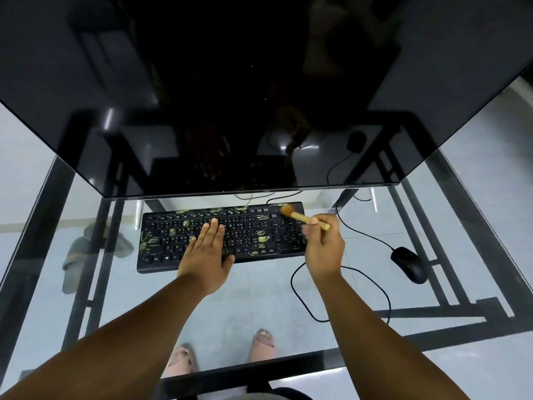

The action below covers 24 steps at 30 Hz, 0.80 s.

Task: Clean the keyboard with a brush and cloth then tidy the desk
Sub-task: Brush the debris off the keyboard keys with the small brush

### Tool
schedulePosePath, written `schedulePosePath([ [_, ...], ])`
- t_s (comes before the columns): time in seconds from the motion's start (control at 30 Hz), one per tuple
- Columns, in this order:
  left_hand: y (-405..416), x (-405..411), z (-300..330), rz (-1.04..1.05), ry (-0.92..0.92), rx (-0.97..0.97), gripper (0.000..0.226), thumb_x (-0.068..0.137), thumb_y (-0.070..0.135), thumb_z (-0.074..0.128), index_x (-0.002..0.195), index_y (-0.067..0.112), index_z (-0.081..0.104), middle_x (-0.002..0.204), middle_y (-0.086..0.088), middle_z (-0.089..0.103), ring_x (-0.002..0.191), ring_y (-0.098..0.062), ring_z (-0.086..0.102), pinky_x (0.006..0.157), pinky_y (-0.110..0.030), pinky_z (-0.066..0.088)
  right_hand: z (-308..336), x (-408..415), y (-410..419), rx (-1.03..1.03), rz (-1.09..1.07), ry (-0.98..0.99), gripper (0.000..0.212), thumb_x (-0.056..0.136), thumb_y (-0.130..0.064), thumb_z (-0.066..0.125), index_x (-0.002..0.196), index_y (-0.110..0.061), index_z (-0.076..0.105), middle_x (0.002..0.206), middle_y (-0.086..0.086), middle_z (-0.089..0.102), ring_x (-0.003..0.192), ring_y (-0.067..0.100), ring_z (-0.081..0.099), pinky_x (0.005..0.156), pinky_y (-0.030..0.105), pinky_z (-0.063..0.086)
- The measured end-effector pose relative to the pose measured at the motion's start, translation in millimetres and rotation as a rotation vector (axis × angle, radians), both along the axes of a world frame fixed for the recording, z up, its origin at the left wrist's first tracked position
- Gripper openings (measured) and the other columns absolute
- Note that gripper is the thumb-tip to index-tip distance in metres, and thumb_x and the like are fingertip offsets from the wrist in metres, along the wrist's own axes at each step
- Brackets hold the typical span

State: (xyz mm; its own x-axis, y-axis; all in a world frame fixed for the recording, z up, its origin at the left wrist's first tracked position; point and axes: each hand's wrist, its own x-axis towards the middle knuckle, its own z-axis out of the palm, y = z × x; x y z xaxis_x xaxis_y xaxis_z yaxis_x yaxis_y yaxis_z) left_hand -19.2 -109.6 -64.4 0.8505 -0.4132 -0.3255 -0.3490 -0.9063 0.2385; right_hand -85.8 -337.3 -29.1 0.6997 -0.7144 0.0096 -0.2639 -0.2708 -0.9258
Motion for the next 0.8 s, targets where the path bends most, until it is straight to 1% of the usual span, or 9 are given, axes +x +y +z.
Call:
schedulePosePath([
  [0.07,1,1,0,-0.001,-0.001,-0.007,0.074,0.099,0.049,0.030,0.154,0.017,-0.007,0.160,0.001,-0.020,0.148,-0.017,-0.016,0.120,-0.036,-0.004,-1,-2,5,-0.021,0.052,0.028,0.008,0.100,-0.024,0.049,0.094,-0.020,0.052,0.072,0.002,0.067,0.059,0.013,0.057,0.053,0.019,0.043],
  [0.13,2,0,0,-0.001,0.000,-0.015,0.073,0.099,0.049,0.030,0.154,0.016,-0.007,0.160,0.001,-0.020,0.148,-0.017,-0.016,0.120,-0.036,-0.004,-1,-4,7,-0.094,-0.025,0.028,0.006,0.100,-0.023,0.048,0.095,-0.021,0.049,0.069,0.001,0.063,0.057,0.017,0.055,0.049,0.017,0.039],
  [0.2,3,-2,0,0.003,0.002,-0.025,0.073,0.099,0.048,0.030,0.154,0.016,-0.006,0.160,0.000,-0.019,0.148,-0.017,-0.016,0.121,-0.036,-0.003,0,-6,11,-0.072,-0.049,-0.004,0.004,0.100,-0.022,0.048,0.097,-0.021,0.050,0.072,-0.001,0.064,0.058,0.011,0.056,0.051,0.014,0.040],
  [0.27,6,-2,0,0.003,0.005,-0.040,0.073,0.099,0.048,0.031,0.154,0.015,-0.005,0.160,0.000,-0.018,0.148,-0.017,-0.015,0.121,-0.036,-0.003,1,-7,16,-0.035,0.027,0.023,0.006,0.100,-0.022,0.048,0.097,-0.019,0.053,0.075,-0.002,0.067,0.059,0.005,0.057,0.052,0.013,0.042],
  [0.37,14,-1,0,-0.008,0.006,-0.050,0.073,0.099,0.048,0.030,0.155,0.015,-0.004,0.161,0.000,-0.017,0.148,-0.017,-0.014,0.122,-0.035,-0.001,0,-8,21,-0.104,-0.042,0.078,0.008,0.100,-0.024,0.046,0.098,-0.018,0.052,0.071,0.001,0.065,0.060,0.015,0.058,0.052,0.027,0.041],
  [0.43,20,-1,1,0.003,0.014,-0.064,0.073,0.099,0.047,0.031,0.155,0.016,-0.004,0.161,0.000,-0.016,0.149,-0.017,-0.013,0.122,-0.036,0.002,2,-7,27,-0.091,-0.106,0.049,0.007,0.100,-0.023,0.046,0.100,-0.018,0.051,0.074,0.003,0.065,0.064,0.019,0.059,0.053,0.029,0.041],
  [0.57,37,2,4,0.030,-0.012,-0.084,0.073,0.099,0.046,0.034,0.155,0.016,-0.001,0.162,0.000,-0.013,0.149,-0.017,-0.011,0.122,-0.037,0.002,4,2,52,-0.060,0.000,0.074,0.008,0.099,-0.024,0.048,0.098,-0.018,0.054,0.073,0.001,0.067,0.065,0.019,0.060,0.054,0.027,0.044],
  [0.7,58,7,5,0.078,-0.048,-0.093,0.074,0.098,0.047,0.035,0.155,0.014,0.000,0.162,0.000,-0.011,0.149,-0.017,-0.011,0.122,-0.036,0.001,5,6,68,-0.157,-0.162,0.041,0.011,0.100,-0.025,0.047,0.104,-0.016,0.051,0.076,-0.002,0.063,0.065,0.018,0.056,0.050,0.022,0.034],
  [0.8,81,13,5,0.115,-0.061,-0.093,0.080,0.096,0.051,0.037,0.155,0.013,-0.002,0.162,-0.001,-0.012,0.149,-0.018,-0.012,0.122,-0.036,0.002,10,15,89,-0.050,-0.102,-0.045,0.006,0.095,-0.022,0.058,0.098,-0.020,0.053,0.074,-0.005,0.063,0.062,0.007,0.056,0.053,0.017,0.042],
])
